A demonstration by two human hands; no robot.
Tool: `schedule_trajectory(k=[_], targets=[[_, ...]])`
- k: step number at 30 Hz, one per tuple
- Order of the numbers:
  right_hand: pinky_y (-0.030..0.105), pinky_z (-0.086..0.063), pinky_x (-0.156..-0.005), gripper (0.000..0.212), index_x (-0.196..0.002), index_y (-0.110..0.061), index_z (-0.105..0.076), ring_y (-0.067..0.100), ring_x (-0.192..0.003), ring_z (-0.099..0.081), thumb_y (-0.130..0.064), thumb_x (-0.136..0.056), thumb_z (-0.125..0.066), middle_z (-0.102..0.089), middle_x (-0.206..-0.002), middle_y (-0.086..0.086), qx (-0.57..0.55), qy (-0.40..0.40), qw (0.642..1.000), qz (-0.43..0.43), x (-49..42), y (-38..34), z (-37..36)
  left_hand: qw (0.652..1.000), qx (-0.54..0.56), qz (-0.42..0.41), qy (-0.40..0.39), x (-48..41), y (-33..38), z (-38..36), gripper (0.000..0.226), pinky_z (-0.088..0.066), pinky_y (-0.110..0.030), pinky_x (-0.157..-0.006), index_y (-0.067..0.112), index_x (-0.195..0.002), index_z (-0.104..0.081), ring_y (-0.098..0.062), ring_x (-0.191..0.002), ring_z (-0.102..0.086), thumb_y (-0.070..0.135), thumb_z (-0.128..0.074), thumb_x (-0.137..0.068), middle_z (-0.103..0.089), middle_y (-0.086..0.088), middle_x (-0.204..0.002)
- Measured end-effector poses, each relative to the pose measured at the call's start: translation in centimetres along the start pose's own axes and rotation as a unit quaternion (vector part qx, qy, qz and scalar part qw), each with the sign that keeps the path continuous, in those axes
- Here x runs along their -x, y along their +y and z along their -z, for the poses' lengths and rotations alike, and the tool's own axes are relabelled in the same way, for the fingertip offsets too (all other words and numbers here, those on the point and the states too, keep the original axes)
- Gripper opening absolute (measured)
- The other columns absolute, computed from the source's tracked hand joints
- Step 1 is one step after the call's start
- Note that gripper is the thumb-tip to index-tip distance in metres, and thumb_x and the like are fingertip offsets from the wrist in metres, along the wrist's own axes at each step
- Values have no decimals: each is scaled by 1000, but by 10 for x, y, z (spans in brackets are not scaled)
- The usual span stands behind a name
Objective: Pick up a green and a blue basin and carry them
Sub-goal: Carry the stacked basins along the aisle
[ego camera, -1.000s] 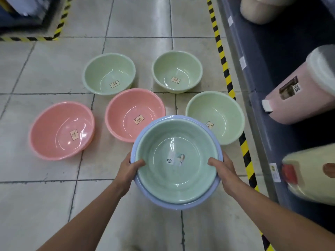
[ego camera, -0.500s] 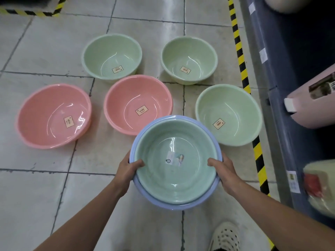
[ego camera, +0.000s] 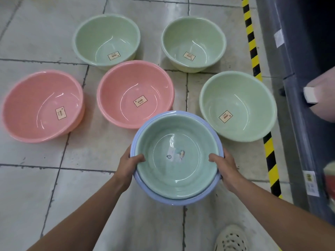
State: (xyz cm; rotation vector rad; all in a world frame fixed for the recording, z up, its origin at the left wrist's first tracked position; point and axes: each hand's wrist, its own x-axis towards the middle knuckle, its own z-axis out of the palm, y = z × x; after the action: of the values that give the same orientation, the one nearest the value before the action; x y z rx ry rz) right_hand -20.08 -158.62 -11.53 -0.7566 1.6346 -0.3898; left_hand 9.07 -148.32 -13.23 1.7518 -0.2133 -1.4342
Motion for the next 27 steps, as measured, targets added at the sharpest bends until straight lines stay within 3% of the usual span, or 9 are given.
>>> schedule_trajectory(k=[5, 16, 19, 27], targets=[[31, -52, -69, 44, -116, -30, -64, 23, -95, -69, -4, -81, -63, -73, -107, 2, 6, -22, 1000, 3, -11, 12, -1, 1000, 16, 20, -16, -10, -16, 0, 62, -59, -49, -88, 26, -119, -68, -38, -110, -68, 4, -60, -61, -75, -11, -115], [43, -57, -89, 53, -127, -35, -59, 22, -101, -69, -6, -83, -67, -73, -111, -2, 12, -42, 999, -9, -26, 50, 2, 998, 15, 31, -48, -19, -53, 4, 67, -59, -52, -87, 31, -123, -65, -36, -110, -68, 3, -61, -62, -73, -10, -118], [46, -58, -90, 56, -127, -36, -60, 24, -102, -70, -10, -79, -72, -74, -112, -2, -13, -48, 999, -13, -32, 53, 1, 998, 18, 34, -54, -26, -52, 6, 68, -60, -49, -82, 29, -124, -64, -37, -108, -69, 3, -64, -62, -73, -11, -118], [50, -58, -88, 59, -117, -23, -68, 32, -98, -71, -16, -59, -71, -76, -108, 9, -69, -19, 997, -22, -37, 61, -6, 999, -6, 1, -48, -21, -56, 9, 52, -58, -51, -94, 28, -129, -63, -29, -107, -72, 22, -77, -79, -75, -6, -119]])
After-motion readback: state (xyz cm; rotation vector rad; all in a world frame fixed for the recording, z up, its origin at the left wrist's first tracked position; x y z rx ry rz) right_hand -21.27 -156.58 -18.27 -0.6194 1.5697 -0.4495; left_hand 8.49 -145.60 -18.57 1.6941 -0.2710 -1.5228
